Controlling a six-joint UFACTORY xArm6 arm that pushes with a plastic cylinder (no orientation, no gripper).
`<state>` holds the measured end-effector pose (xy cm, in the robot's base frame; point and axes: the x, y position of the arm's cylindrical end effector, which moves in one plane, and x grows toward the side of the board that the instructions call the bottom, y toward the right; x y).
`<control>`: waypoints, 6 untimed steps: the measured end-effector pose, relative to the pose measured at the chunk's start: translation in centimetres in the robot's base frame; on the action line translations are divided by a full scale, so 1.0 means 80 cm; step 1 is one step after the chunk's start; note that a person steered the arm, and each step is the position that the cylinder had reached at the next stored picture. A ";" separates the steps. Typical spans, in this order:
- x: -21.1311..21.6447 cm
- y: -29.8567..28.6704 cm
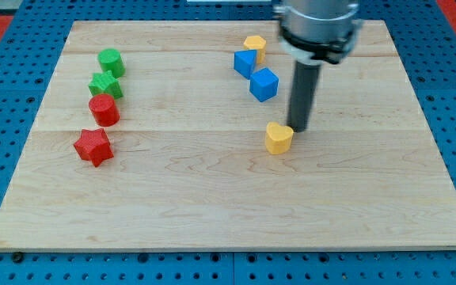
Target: Slide the yellow heart towards the bottom right
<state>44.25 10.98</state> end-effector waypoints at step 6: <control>0.043 -0.017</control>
<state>47.66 9.62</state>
